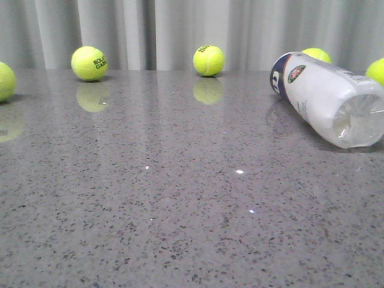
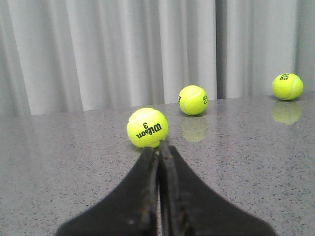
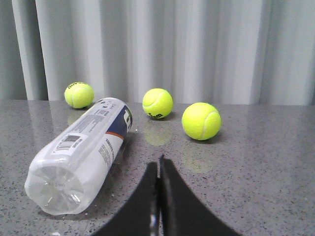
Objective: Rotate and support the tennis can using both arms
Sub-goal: 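Move the right gripper toward the white-and-blue tennis can lying on its side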
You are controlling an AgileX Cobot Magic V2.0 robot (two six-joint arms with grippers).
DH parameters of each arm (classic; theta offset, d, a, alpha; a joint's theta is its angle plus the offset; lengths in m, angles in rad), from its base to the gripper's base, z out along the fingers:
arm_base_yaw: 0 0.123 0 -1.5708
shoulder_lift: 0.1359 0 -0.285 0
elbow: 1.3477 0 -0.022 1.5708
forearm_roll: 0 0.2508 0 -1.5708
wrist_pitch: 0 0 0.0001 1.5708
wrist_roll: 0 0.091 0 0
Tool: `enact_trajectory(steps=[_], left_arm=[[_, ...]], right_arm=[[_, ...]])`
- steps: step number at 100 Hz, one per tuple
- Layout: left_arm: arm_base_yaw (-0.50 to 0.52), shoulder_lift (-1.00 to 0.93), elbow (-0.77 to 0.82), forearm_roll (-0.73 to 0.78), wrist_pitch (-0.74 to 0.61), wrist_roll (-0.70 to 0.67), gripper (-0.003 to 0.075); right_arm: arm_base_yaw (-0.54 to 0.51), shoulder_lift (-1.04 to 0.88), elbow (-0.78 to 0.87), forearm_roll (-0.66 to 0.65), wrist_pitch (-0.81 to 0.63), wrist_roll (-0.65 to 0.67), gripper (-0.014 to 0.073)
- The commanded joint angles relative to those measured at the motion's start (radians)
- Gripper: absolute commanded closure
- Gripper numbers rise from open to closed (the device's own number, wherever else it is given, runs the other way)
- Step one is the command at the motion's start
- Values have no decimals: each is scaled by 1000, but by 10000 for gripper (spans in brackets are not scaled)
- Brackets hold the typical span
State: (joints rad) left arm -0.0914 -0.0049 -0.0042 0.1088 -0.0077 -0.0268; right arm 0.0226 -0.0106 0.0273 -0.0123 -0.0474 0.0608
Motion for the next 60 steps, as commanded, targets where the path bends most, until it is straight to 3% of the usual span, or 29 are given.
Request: enact_trajectory(steps=[1,25,44,60], left_arm=[[4,-37,48,-1,-83,-10,741],[4,-37,48,-1,-83,-10,741],[4,-37,48,-1,-83,-10,741],[4,-37,48,-1,-83,-10,741]], right_arm=[[-7,-17,-4,-12,-91,-4,660],[-7,-17,-66,-12,-51,-4,660],[-7,24,-266,-12,247,-4,660],[-7,167,-504,-11,514,-4,660]])
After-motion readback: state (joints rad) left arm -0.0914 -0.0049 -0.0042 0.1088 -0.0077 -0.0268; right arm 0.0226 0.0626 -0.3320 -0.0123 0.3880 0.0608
